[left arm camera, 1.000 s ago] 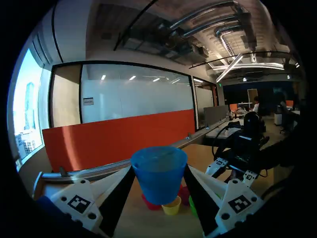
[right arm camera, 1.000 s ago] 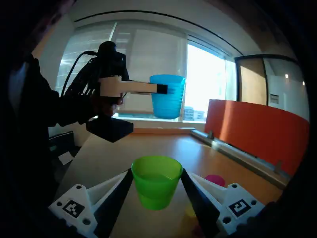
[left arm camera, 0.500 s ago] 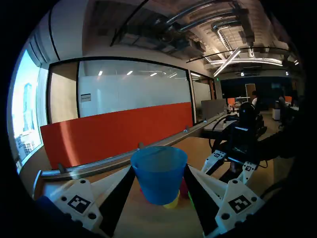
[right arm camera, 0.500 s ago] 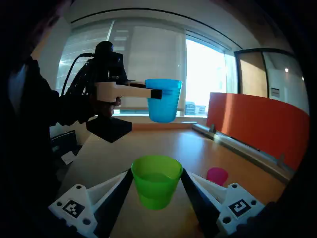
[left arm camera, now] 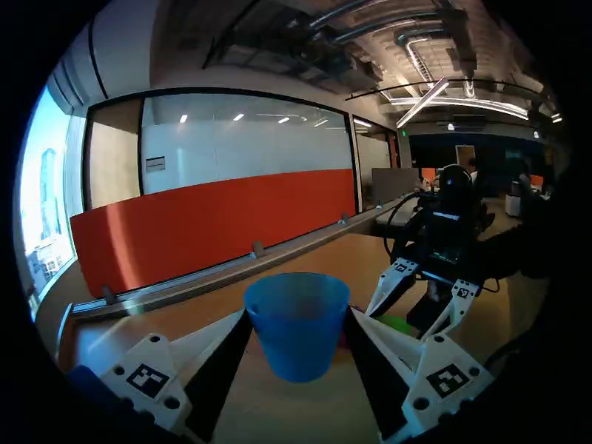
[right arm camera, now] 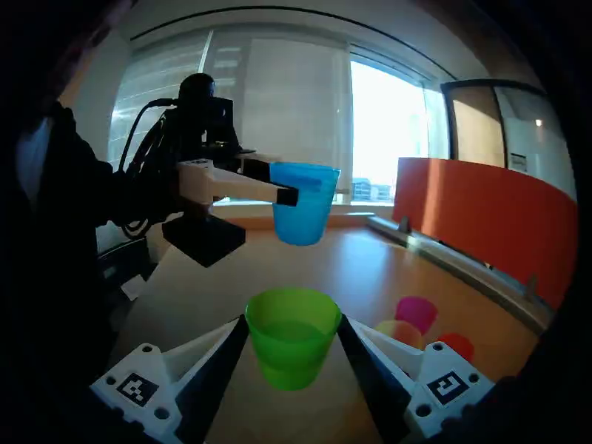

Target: Pour water

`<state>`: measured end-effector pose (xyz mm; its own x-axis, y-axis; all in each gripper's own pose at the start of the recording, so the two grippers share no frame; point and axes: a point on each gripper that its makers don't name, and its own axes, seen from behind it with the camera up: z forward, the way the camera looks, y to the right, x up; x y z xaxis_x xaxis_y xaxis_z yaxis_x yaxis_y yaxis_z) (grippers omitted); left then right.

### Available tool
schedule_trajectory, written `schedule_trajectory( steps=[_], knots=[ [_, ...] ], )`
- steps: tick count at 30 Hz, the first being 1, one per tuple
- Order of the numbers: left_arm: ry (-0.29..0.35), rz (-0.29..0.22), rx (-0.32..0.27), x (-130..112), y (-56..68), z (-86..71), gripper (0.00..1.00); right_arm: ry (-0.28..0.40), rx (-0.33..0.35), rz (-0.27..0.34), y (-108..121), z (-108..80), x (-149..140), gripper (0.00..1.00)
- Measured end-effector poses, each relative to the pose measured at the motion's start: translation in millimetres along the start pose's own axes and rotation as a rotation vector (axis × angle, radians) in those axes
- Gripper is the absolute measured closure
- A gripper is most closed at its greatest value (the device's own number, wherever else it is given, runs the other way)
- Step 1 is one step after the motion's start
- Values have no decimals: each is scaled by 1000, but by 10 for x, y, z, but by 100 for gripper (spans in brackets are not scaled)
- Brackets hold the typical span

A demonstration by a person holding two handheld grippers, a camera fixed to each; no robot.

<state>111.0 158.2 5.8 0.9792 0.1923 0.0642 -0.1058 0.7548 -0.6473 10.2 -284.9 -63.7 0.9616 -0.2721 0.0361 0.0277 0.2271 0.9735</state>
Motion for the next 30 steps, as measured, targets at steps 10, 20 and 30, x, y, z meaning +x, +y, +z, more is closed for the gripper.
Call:
schedule_trajectory(
  steps=[10,20,30],
  knots=[
    [-74,11,-24,-287,64,27,16,-36,14,5,-31,-7,-109,10],
    [-151,33,-41,-566,125,88,16,-61,22,13,-32,-21,-190,10],
    [-218,68,-62,-790,193,118,16,-80,23,25,0,-39,-288,10]
  ],
)
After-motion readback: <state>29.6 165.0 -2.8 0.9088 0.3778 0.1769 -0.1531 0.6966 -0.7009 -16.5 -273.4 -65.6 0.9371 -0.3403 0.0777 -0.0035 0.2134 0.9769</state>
